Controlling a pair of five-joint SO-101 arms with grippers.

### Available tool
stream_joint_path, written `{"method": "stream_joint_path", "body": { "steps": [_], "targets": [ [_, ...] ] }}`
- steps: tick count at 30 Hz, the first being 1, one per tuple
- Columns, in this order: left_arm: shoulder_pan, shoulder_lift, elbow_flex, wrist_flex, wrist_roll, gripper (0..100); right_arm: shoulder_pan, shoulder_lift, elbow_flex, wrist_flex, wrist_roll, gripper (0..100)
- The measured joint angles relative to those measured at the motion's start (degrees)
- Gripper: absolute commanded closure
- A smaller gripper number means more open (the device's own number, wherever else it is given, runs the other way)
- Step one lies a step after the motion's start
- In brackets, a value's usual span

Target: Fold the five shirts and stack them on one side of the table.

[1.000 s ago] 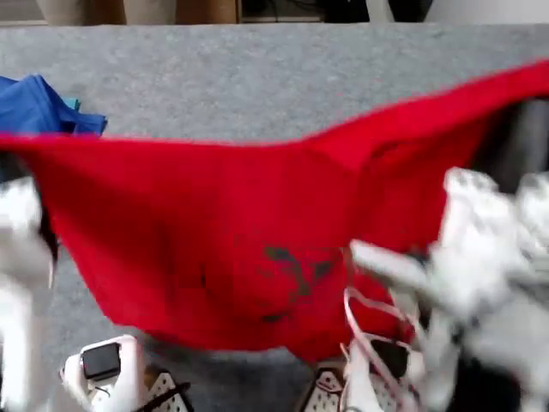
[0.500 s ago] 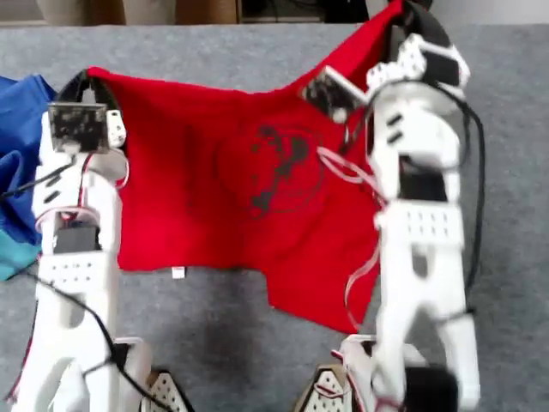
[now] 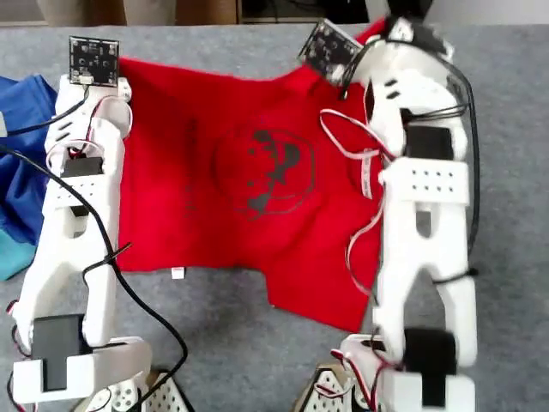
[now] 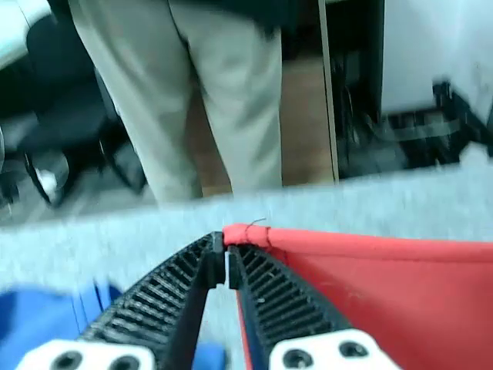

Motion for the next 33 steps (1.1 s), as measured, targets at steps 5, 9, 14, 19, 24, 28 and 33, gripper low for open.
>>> {"method": "stream_joint_path", "body": {
  "steps": [5, 9, 14, 19, 24, 28, 33],
  "targets": [
    [-0.09, -2.90, 0.00, 13.10, 0.00, 98, -0.79, -8.53, -0.09, 22.07, 1.67, 99.7],
    [-0.09, -9.14, 0.00, 28.40, 0.00, 98, -1.93, -13.80, -0.09, 35.78, 3.78, 99.7],
    [-0.26, -16.53, 0.18, 46.51, 0.00, 98, -2.37, -20.31, -0.09, 49.23, 4.84, 99.7],
    [-0.53, -21.10, 7.56, 53.01, -0.09, 98, -2.37, -30.33, 7.82, 53.89, 5.71, 99.7],
    [-2.20, -25.85, 17.76, 53.36, -2.11, 98, -2.37, -44.57, 22.42, 54.51, 5.89, 99.7],
    [-2.73, -28.66, 23.30, 51.60, -3.25, 98, -2.37, -55.65, 33.23, 55.65, 6.07, 99.7],
    [-5.01, -29.27, 28.40, 44.75, -3.25, 98, -3.96, -65.23, 41.41, 62.33, 6.07, 99.7]
  ]
}}
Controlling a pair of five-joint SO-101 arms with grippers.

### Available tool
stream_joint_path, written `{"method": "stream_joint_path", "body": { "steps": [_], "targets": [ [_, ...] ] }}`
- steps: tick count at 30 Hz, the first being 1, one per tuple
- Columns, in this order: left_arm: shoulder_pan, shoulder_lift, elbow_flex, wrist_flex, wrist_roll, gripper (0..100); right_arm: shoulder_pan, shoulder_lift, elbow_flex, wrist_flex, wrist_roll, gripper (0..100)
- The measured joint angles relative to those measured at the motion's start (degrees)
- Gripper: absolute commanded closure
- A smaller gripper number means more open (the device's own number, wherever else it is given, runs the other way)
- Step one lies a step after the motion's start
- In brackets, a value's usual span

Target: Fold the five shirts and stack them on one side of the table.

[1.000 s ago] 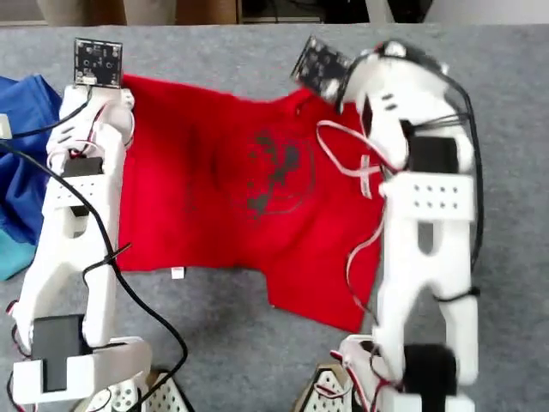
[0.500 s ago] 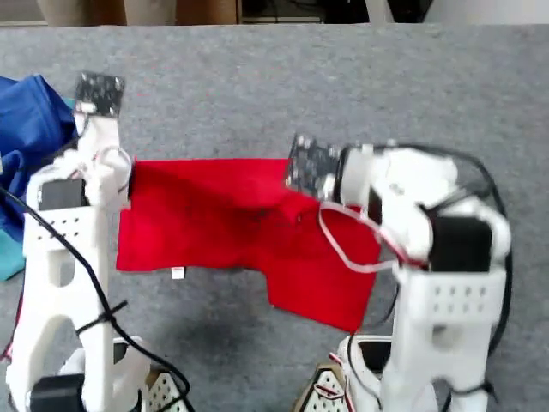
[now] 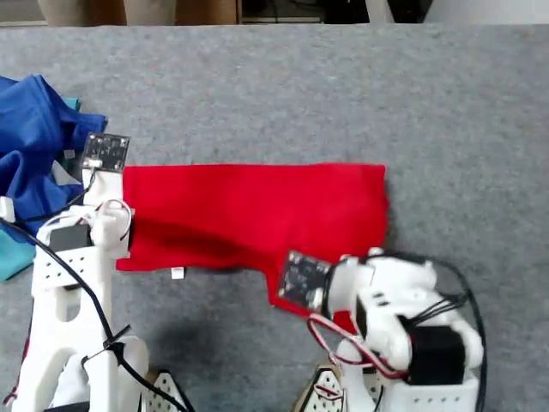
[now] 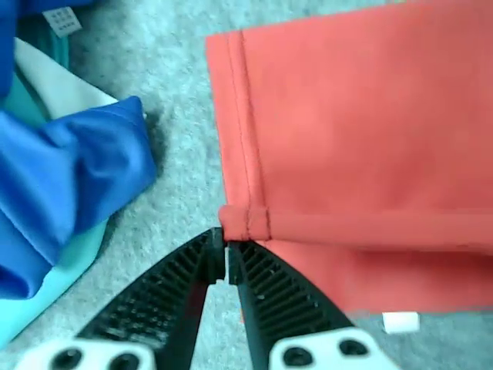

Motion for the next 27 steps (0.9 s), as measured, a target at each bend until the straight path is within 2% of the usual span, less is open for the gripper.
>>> {"method": "stream_joint_path", "body": {
  "steps": [4, 13, 19, 23, 27],
  "targets": [
    [-1.76, -0.62, 0.53, -2.64, 0.00, 98, -0.35, -4.48, 3.87, 2.29, 0.00, 99.7],
    [1.41, -0.70, 2.37, 5.27, -0.09, 98, -0.35, -5.54, 4.40, 2.29, 1.67, 99.7],
    [2.02, -0.70, 6.51, 2.64, -0.26, 98, -0.44, -5.63, 4.40, 2.29, 2.02, 99.7],
    [0.53, -0.70, 6.51, 1.85, -0.26, 89, -0.44, -6.15, 4.40, 2.64, 2.11, 98.6],
    [-2.90, -0.70, 6.51, 1.76, -0.26, 79, -0.44, -6.24, 4.40, 3.16, 2.73, 91.3]
  ]
}}
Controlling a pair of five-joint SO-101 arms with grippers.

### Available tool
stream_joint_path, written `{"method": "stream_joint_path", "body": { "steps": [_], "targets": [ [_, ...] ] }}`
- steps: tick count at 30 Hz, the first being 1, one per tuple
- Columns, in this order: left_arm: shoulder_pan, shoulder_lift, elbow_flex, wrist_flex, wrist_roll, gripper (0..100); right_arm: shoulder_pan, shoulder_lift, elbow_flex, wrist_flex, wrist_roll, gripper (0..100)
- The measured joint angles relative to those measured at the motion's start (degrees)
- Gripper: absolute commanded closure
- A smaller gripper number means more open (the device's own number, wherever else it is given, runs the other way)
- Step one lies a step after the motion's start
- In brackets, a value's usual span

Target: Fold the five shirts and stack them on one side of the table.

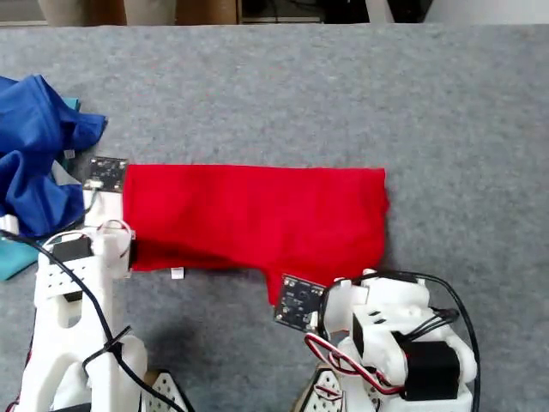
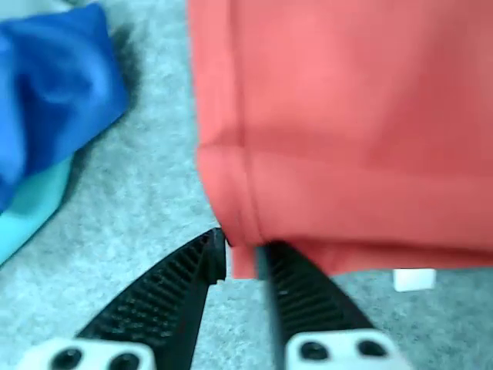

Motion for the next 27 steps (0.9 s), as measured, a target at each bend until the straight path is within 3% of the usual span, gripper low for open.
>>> {"method": "stream_joint_path", "body": {
  "steps": [3, 10, 12, 15, 17, 22, 27],
  "targets": [
    [-2.99, 0.00, 0.00, 0.26, 0.00, 78, 0.00, 0.00, 0.00, 0.53, 0.53, 90.0],
    [-5.63, 0.00, -3.69, 10.20, -0.09, 74, 0.00, 0.00, -2.55, 1.41, 0.62, 83.2],
    [-6.42, 0.00, -5.45, 11.87, -0.09, 77, 0.00, 0.00, -3.96, 1.41, 0.88, 86.4],
    [-8.26, 0.00, -9.23, 15.21, -0.09, 87, 0.09, 0.00, -4.22, -0.18, 0.88, 99.6],
    [-9.58, 0.00, -11.43, 17.85, -0.88, 98, 0.70, 0.00, -3.87, -3.16, 0.88, 97.7],
    [-10.73, 0.00, -18.11, 22.95, -6.86, 98, 5.89, 3.78, 2.73, -15.38, 0.88, 99.5],
    [-7.30, 0.18, -27.60, 21.63, 3.69, 98, 6.24, 16.97, 2.11, -26.37, -5.63, 99.5]
  ]
}}
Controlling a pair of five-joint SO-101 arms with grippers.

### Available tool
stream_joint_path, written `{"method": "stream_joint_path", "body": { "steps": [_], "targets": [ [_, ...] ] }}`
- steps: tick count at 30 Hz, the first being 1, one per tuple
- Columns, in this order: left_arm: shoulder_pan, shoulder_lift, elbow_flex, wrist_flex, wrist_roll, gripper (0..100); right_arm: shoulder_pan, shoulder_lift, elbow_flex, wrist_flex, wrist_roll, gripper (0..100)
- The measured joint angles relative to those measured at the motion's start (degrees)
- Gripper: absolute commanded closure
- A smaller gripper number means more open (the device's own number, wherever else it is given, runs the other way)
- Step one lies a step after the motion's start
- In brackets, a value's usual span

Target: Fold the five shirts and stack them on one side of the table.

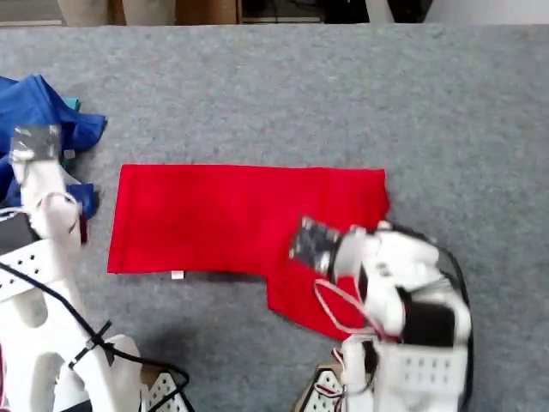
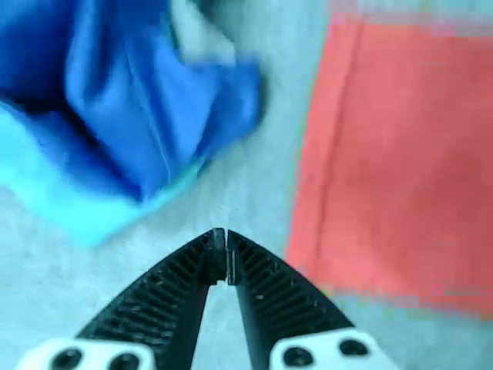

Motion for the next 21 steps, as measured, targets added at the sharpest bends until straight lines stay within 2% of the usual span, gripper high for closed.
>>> {"method": "stream_joint_path", "body": {
  "steps": [4, 7, 11, 16, 18, 21],
  "targets": [
    [10.46, 5.27, -0.79, -8.44, 10.37, 98, -2.99, 14.77, -7.56, -4.92, -7.65, 99.5],
    [15.91, 13.54, -0.88, -17.32, 14.86, 98, -4.84, 27.60, -15.47, -6.51, -13.63, 99.5],
    [16.62, 27.78, -3.34, -25.76, 18.37, 98, -5.45, 44.75, -25.32, -6.95, -19.52, 99.5],
    [14.77, 47.30, -9.85, -33.67, 18.99, 98, -3.34, 63.12, -34.02, -7.12, -21.54, 99.5],
    [13.19, 53.54, -13.89, -33.85, 18.99, 98, -1.41, 68.84, -37.27, -7.12, -21.63, 99.5],
    [12.66, 57.76, -21.01, -29.36, 19.08, 98, 0.88, 75.69, -42.55, -7.12, -21.71, 99.5]
  ]
}}
